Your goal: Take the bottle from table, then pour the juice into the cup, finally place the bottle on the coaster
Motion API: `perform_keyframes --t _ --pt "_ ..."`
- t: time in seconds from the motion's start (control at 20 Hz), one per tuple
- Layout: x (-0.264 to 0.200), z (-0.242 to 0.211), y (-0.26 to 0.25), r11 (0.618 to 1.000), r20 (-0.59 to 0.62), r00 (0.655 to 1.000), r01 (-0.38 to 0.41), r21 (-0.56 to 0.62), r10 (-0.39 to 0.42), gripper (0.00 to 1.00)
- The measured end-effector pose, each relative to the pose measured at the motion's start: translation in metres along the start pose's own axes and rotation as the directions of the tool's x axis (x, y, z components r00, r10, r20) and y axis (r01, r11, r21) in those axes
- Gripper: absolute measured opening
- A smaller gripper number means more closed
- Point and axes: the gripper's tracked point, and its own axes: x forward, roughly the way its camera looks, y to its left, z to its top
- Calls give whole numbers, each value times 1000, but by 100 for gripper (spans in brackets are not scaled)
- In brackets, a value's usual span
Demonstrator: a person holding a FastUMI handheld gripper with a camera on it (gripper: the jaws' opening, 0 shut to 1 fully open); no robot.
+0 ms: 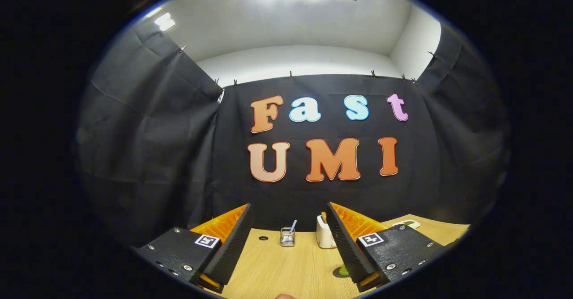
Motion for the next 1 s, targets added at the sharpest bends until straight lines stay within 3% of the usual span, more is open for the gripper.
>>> perform_keyframes --t 0.25,0.4,1.0 --pt "1 -11 3 1000 -29 1000 -7 -19 7 97" --pt "-5 -24 -4 999 -57 998 29 -46 -32 97" --pt "-10 -11 -9 1000 -25 1000 2 20 -1 97"
